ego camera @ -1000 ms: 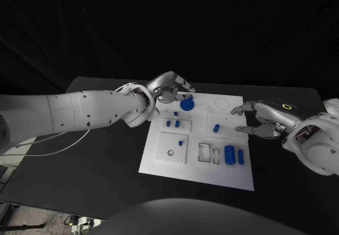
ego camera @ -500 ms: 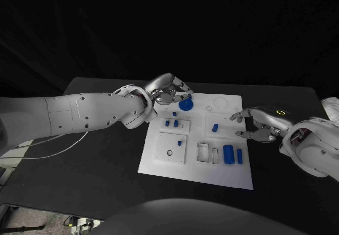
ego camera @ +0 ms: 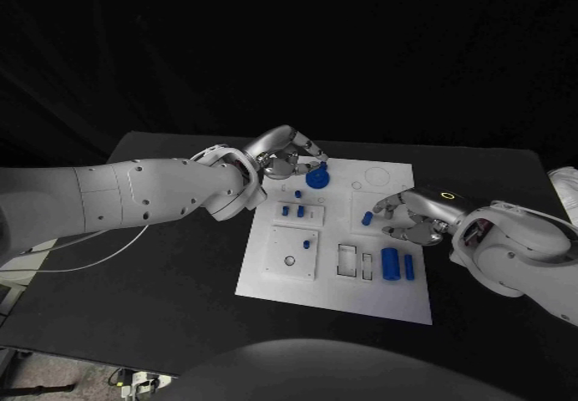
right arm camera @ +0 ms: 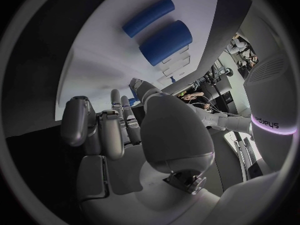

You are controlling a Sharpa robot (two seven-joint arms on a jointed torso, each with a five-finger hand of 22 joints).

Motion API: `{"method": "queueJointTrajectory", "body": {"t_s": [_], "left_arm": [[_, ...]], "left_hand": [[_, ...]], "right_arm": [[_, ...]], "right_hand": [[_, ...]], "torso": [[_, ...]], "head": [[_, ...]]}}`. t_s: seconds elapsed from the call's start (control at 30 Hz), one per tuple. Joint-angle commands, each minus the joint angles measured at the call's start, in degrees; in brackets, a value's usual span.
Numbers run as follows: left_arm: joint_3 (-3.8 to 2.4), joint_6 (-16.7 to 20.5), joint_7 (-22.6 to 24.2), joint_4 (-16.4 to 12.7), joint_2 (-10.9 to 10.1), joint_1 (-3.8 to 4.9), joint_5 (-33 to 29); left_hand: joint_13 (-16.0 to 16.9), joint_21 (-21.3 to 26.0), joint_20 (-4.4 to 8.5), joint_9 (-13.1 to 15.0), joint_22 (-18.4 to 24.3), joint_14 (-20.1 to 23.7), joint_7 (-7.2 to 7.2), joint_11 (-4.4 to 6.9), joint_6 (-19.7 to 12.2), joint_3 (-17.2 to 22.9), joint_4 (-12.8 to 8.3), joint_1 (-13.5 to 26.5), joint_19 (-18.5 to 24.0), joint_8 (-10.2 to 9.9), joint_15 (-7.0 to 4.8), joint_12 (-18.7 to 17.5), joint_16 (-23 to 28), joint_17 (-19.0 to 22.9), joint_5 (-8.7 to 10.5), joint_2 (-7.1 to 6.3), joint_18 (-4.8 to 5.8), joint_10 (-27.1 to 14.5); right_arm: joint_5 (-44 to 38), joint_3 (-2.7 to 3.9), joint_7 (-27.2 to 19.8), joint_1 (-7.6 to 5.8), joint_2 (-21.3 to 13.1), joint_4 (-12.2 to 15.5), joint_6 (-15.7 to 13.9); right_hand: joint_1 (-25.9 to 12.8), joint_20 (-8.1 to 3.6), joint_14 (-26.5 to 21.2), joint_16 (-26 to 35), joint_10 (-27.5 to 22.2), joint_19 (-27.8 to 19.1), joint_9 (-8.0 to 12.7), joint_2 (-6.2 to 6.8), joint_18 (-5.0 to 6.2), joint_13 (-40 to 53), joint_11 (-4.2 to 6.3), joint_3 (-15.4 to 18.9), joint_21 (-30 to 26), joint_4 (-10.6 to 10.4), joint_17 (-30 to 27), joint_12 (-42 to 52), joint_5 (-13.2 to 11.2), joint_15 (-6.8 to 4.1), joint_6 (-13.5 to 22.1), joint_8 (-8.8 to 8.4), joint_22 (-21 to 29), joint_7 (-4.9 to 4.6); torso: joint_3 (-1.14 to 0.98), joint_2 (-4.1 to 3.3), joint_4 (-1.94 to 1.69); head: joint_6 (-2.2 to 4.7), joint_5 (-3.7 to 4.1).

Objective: Assemble the parts on the task board

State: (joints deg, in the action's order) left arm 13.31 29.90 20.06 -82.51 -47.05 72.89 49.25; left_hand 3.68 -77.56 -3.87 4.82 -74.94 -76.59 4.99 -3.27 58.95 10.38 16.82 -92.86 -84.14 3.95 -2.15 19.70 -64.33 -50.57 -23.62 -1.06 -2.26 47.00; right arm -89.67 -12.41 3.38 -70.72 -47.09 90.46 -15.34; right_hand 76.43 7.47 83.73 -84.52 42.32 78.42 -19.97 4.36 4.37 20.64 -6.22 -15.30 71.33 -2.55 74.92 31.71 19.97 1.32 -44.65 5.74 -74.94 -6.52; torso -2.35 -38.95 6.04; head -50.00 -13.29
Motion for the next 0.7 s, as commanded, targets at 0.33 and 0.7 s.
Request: {"method": "queueJointTrajectory", "body": {"t_s": [0.33, 0.7], "left_arm": [[-0.04, -0.9, 0.2, 0.1, 0.5, -0.02, 0.1], [-0.04, -1.3, -0.1, 0.4, 0.8, -0.04, 0.1]], "left_hand": [[-0.1, 0.3, -0.38, -0.1, -11.4, 0.3, 0.53, -0.07, 0.0, 0.2, 0.0, -0.3, -0.5, 0.0, 0.18, -0.3, 0.1, 0.1, 0.29, -0.19, -0.49, 0.3], [-0.1, 0.3, -0.39, -0.1, -11.4, 0.4, 0.56, -0.1, 0.1, 0.4, 0.0, -0.3, -0.5, 0.1, 0.19, -0.4, 0.1, 0.2, 0.29, -0.29, -0.49, 0.3]], "right_arm": [[0.6, 0.04, 0.7, 0.12, 3.3, -2.1, 2.7], [0.6, 0.08, 0.9, 0.06, 4.7, -2.5, 2.5]], "right_hand": [[0.2, -0.02, 0.8, -0.1, 2.2, 0.4, 0.1, 0.24, -0.01, 0.0, 0.3, -1.0, 0.2, -0.1, 3.0, 0.4, -0.3, 0.06, -0.2, 0.21, -9.3, -0.8], [0.7, -0.04, 0.6, 0.1, 3.5, 0.1, -1.5, 0.16, 0.09, 0.4, 0.64, -2.0, -0.2, 0.4, 2.6, 1.5, -1.2, -0.07, -3.0, 2.21, -9.2, -1.06]], "torso": [[-0.02, -0.09, 0.11], [0.0, -0.01, 0.14]], "head": [[0.0, 0.1], [0.0, 0.05]]}}
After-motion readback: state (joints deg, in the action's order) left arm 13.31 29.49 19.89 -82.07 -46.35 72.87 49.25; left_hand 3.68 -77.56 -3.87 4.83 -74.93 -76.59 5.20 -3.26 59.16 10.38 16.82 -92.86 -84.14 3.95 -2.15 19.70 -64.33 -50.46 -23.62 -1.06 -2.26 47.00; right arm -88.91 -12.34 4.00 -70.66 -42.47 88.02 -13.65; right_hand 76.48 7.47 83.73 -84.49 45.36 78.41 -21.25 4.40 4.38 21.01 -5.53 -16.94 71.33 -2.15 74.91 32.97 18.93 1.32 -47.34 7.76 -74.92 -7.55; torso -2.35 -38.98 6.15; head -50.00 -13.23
